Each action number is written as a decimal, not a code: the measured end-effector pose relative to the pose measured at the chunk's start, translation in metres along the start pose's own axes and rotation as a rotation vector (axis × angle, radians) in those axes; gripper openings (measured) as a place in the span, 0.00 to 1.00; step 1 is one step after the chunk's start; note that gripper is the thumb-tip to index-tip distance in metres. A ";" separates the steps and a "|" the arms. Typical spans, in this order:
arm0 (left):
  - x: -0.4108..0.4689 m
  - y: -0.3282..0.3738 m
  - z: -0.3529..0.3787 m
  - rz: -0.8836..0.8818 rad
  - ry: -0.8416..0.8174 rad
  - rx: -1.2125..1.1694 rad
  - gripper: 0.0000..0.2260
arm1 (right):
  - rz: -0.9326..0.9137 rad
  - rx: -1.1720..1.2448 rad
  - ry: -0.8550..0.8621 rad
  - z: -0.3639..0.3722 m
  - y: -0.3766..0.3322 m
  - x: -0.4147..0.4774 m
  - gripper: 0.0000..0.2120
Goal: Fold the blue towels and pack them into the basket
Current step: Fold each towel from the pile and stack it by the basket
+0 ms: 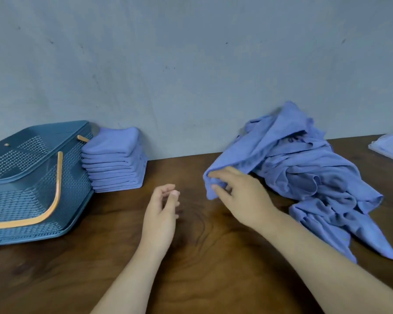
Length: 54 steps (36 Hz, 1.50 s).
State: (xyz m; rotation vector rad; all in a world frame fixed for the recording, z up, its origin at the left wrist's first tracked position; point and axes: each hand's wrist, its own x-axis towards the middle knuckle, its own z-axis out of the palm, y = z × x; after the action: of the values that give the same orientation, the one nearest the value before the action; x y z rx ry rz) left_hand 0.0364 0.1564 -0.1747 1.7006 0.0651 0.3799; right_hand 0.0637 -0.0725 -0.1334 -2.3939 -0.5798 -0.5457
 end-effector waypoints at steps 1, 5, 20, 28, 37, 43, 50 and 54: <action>0.001 0.000 -0.001 -0.004 0.011 -0.012 0.10 | 0.012 0.009 -0.071 0.006 -0.007 -0.012 0.17; 0.001 -0.005 -0.001 0.008 -0.073 0.113 0.12 | 0.086 -0.004 -0.092 0.013 -0.017 -0.040 0.19; -0.026 0.013 0.011 0.226 -0.656 0.487 0.06 | 0.343 -0.119 -0.275 0.003 0.035 -0.033 0.24; -0.020 0.013 0.001 0.206 -0.415 0.150 0.23 | 0.142 0.420 -0.431 -0.001 0.016 -0.035 0.22; -0.022 0.008 0.005 0.135 -0.443 0.404 0.14 | 0.258 0.180 0.056 0.008 0.025 -0.034 0.08; -0.025 0.018 0.003 0.093 -0.527 0.308 0.18 | 0.481 -0.321 -0.218 0.000 0.029 -0.035 0.31; -0.019 0.012 -0.001 0.070 -0.410 0.298 0.13 | 0.463 -0.318 -0.247 -0.005 0.022 -0.036 0.18; -0.022 0.009 0.006 0.116 -0.393 0.312 0.05 | 0.482 -0.217 -0.199 -0.011 0.021 -0.035 0.08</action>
State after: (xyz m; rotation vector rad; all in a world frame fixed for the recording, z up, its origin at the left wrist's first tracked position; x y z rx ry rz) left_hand 0.0162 0.1433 -0.1712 2.0661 -0.2760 0.1175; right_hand 0.0435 -0.1039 -0.1531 -2.6863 -0.0082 -0.1666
